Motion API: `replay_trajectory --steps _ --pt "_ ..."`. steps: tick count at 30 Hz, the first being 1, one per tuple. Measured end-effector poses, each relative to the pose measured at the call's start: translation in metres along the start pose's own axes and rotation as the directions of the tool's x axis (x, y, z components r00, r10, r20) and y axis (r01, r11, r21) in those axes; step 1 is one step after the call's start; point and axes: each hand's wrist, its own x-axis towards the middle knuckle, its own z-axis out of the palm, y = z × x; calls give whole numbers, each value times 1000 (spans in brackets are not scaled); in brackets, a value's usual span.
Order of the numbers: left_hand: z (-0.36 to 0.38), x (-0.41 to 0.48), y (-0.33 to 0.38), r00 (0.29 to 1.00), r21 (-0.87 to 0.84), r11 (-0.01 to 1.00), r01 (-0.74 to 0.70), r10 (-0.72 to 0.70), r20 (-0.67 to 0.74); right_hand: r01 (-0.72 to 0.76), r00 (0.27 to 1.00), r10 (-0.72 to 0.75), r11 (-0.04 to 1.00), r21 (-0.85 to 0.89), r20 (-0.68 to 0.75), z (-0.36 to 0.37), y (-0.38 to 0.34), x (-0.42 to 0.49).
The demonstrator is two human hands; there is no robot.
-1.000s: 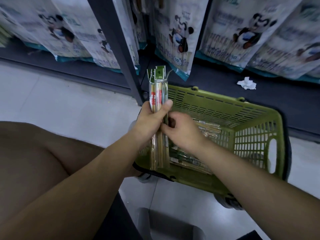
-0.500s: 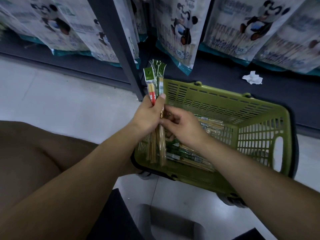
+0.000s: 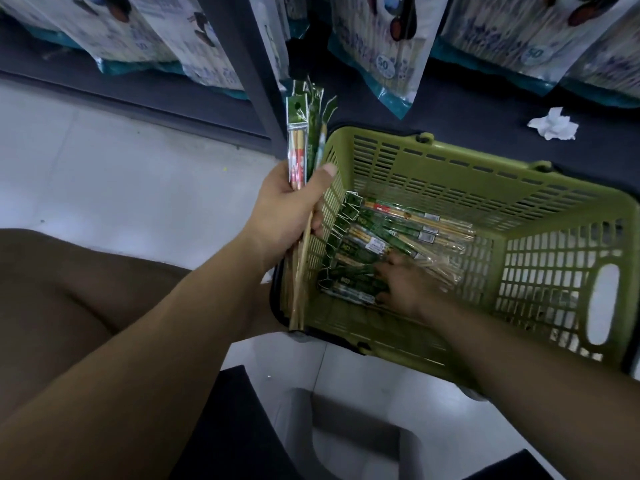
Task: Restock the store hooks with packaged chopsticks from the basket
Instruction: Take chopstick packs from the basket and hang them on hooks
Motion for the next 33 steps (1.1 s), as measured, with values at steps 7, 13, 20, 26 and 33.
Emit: replay_trajectory --steps 7,13,20,26,33 --pt "0 5 2 1000 -93 995 24 -25 -10 -61 996 56 995 -77 -64 8 2 6" --pt "0 7 1 999 -85 996 34 -36 -13 -55 998 55 998 43 4 22 -6 2" --pt "1 7 0 999 -83 996 37 -39 -19 -19 991 26 998 -57 129 18 -5 8" --pt "1 8 -2 1000 -79 997 18 -18 -5 -43 998 41 998 54 43 7 6 -2" --pt "4 8 -9 1000 9 1000 23 -23 -4 -15 982 99 889 458 -160 -44 -3 -23"
